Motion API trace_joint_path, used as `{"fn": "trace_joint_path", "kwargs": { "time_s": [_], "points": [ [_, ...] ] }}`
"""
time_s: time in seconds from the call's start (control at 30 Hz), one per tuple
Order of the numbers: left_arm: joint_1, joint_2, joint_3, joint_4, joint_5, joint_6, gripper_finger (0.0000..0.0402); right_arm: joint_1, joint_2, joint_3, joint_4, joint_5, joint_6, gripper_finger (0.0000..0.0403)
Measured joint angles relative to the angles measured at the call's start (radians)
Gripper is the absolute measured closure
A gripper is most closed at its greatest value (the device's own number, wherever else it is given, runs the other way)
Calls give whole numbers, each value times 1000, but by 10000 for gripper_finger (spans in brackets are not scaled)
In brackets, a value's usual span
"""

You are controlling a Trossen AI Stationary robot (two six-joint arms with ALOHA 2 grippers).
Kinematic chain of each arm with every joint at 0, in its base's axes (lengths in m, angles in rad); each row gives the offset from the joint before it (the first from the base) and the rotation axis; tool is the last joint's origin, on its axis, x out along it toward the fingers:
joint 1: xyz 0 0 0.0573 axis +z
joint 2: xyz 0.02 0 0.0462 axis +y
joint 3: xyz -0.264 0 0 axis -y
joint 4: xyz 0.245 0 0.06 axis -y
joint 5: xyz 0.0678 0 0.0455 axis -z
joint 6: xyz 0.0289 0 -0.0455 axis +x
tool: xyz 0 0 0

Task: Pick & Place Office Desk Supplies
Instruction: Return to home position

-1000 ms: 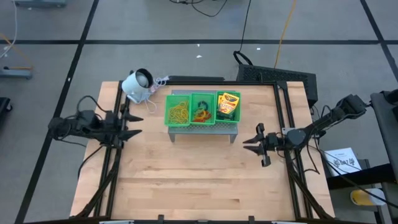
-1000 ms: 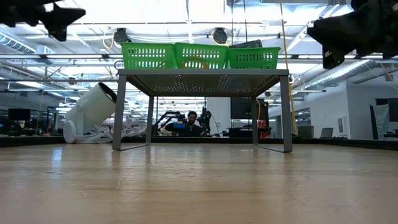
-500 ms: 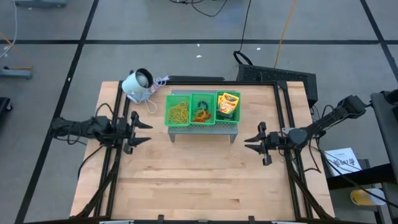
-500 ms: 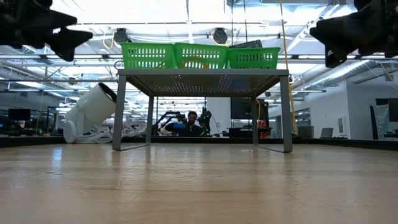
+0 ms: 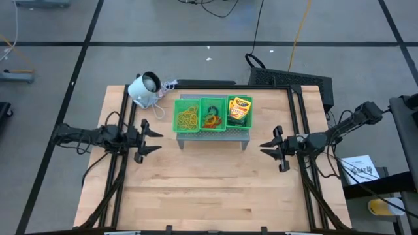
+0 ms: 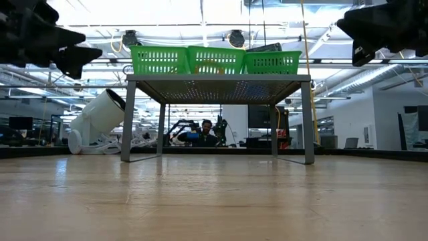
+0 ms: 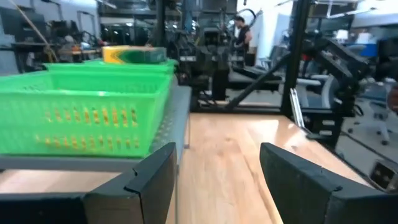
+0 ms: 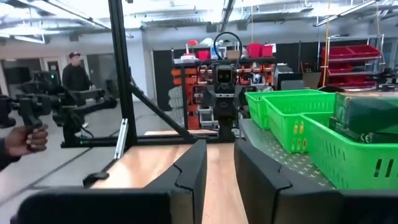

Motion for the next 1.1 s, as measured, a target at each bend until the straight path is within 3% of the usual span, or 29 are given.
{"fn": "trace_joint_path", "kwargs": {
  "time_s": [0.17,0.33,0.57,0.87,1.1],
  "points": [
    [0,0,-12,3,76,9,160,0,-73,0,-125,-2,-32,332],
    [0,0,-12,4,118,8,160,0,-250,-1,-288,-4,-36,332],
    [0,0,-12,5,118,26,160,-1,-520,-1,-514,-140,-28,332],
    [1,0,-12,-15,150,48,160,-23,-532,67,-757,-111,-7,332],
    [1,1,-12,-20,135,64,160,-25,-530,69,-712,-149,-112,332]
  ]
}}
